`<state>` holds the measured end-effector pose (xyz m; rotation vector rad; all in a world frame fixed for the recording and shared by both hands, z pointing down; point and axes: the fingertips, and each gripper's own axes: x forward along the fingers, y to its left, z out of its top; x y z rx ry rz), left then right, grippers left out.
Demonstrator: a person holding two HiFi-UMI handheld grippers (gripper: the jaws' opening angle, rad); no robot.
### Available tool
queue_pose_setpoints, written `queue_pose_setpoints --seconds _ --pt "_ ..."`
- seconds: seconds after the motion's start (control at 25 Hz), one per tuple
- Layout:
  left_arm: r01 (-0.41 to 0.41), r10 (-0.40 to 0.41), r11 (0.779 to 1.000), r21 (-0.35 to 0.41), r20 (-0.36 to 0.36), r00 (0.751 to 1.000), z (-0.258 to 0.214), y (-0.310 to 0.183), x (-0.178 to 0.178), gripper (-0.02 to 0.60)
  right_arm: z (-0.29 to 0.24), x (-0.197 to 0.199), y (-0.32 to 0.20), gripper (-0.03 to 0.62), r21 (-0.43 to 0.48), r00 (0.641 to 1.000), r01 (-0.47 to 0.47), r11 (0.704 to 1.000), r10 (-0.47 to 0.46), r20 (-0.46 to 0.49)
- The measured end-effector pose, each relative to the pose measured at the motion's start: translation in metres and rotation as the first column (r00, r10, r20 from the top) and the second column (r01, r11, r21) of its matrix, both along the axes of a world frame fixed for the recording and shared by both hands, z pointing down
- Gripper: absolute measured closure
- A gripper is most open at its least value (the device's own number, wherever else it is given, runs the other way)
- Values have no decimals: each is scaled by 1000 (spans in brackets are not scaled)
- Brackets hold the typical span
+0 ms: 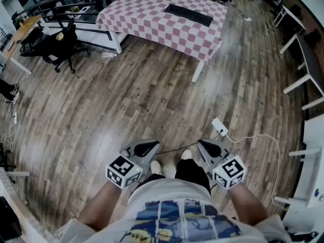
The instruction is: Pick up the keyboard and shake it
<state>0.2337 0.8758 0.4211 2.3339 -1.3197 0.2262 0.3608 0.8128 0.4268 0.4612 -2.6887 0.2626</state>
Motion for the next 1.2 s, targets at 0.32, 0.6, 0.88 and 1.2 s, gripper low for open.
queue_pose_setpoints --seconds 0.32,0.6,0.88,1.2 --pt "8 -8 1000 7 -1 1000 10 -58 -18 578 18 -8 -51 595 -21 1000 -23 1000 22 -9" --pt "-12 12 1000 -16 19 1000 11 -151 -23 578 17 -32 -156 595 -46 998 2 999 1 67" --pt "-24 24 1000 1 72 997 -6 -258 -20 577 13 -37 -265 565 -74 994 5 997 3 107" --pt "-22 23 999 -28 36 999 6 -338 -50 563 25 -63 -347 535 -82 993 -54 995 62 100"
